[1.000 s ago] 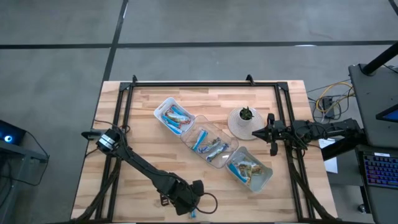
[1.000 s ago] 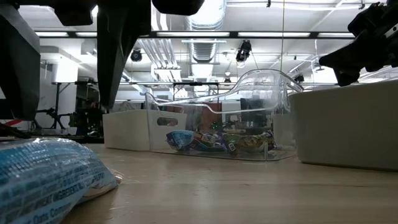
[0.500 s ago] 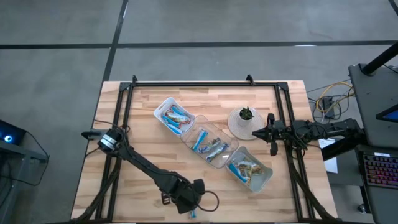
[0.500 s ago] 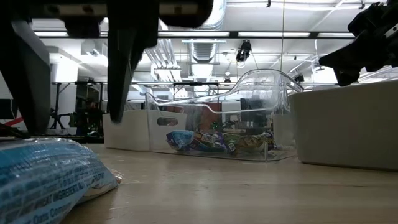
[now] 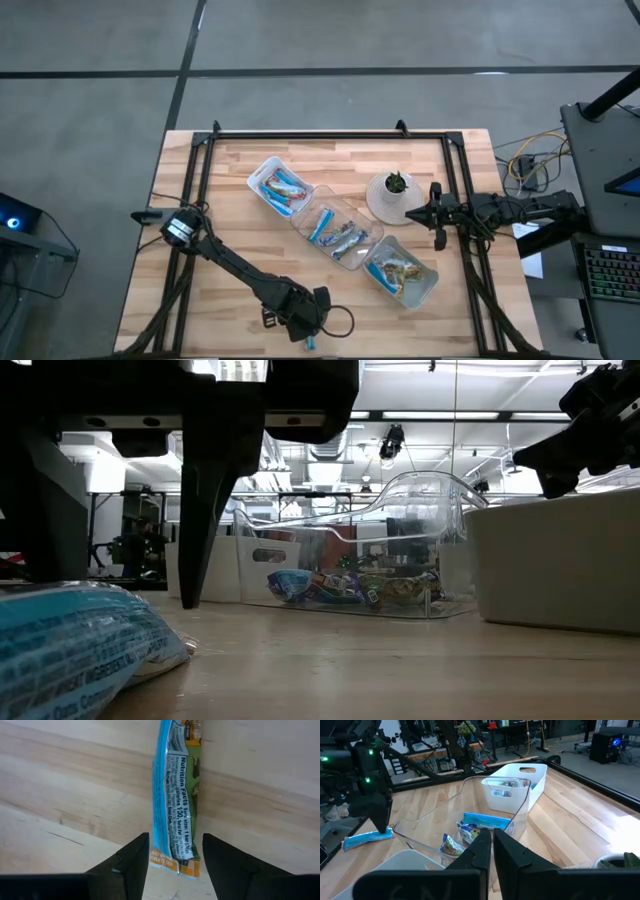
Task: Pick and place Granola Bars by type
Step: Put the orange granola bar into the gray bin
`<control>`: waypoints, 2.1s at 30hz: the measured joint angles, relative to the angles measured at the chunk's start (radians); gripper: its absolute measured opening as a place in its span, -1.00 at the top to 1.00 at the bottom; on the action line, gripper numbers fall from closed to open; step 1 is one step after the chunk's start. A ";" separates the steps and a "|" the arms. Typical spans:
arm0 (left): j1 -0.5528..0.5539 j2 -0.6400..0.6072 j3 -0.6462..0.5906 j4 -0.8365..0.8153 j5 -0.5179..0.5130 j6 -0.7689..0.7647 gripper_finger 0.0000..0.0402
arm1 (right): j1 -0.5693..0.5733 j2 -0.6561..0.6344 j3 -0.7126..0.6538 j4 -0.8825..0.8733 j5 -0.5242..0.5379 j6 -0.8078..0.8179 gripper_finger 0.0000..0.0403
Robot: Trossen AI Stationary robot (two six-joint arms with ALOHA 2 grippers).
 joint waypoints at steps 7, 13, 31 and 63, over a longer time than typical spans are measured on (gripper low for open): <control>0.000 0.016 0.000 0.010 0.007 -0.001 0.17 | 0.000 0.000 0.000 0.000 0.000 0.000 0.94; 0.004 0.021 0.000 0.017 0.008 -0.003 0.17 | 0.000 0.000 0.000 0.000 0.000 0.000 0.94; 0.013 0.042 0.000 0.025 0.013 -0.017 0.17 | 0.000 0.000 0.000 0.000 0.000 0.000 0.94; 0.014 0.036 0.036 -0.029 0.018 -0.034 0.82 | 0.000 0.000 0.000 0.000 0.000 0.000 0.94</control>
